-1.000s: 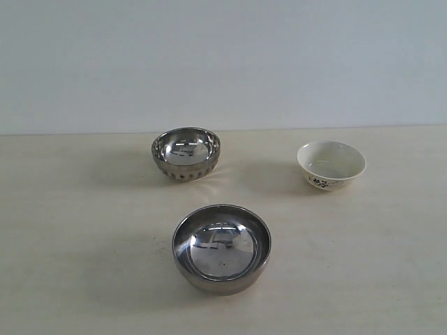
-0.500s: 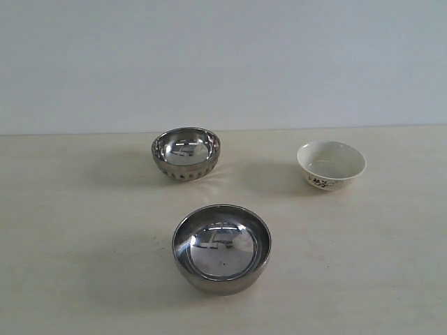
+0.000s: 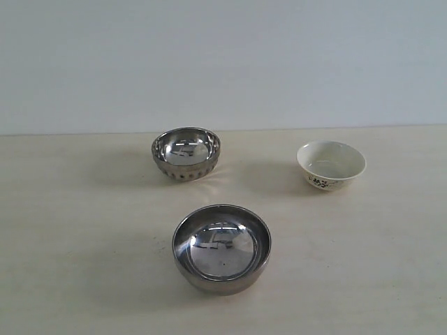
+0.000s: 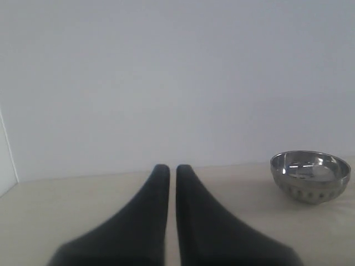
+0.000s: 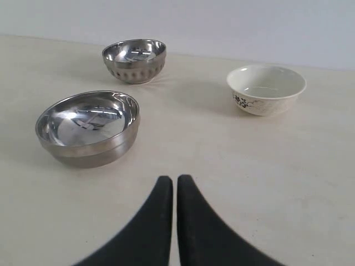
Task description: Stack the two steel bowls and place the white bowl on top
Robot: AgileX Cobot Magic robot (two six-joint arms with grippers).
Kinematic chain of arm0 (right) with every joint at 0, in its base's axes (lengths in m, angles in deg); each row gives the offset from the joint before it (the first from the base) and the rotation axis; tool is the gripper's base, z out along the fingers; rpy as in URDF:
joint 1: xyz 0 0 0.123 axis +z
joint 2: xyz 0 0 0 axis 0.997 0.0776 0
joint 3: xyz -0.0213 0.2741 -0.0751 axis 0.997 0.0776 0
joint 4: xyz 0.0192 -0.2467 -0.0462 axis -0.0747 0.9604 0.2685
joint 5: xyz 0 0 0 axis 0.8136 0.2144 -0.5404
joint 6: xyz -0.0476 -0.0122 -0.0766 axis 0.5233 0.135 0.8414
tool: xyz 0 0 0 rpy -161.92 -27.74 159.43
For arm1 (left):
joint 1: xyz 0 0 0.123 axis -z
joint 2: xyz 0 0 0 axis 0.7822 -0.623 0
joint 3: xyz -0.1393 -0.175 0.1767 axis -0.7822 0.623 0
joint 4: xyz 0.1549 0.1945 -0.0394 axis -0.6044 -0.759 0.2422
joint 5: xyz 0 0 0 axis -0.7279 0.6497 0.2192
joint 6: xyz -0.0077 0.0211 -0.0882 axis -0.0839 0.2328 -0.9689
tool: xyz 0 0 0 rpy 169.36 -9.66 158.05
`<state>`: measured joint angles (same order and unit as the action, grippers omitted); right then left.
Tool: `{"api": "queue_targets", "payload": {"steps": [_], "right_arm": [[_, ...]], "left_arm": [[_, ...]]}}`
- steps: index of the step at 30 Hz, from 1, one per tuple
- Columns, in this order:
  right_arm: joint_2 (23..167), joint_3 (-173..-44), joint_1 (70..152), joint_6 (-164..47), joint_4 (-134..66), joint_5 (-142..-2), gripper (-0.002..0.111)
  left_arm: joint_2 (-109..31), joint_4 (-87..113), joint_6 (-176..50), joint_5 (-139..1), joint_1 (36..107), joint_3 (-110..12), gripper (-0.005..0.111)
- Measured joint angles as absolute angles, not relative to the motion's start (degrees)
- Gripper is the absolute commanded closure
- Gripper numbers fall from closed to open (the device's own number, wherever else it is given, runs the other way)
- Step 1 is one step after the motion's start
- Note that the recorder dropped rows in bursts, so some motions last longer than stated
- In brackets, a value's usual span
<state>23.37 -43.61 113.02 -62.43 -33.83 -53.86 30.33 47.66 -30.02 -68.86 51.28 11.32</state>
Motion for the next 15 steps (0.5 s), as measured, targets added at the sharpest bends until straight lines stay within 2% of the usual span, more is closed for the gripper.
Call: {"api": "queue_targets", "payload": {"steps": [6, 15], "right_arm": [[23.37, -43.61, 113.02, -62.43, -33.83, -53.86, 0.108], [23.37, -43.61, 113.02, -62.43, -33.83, -53.86, 0.108]], "left_arm": [[30.33, 38.69, -40.42, -66.48, 51.28, 11.32, 0.103], [30.33, 27.42, -54.19, -55.08, 51.28, 11.32, 0.103]]}}
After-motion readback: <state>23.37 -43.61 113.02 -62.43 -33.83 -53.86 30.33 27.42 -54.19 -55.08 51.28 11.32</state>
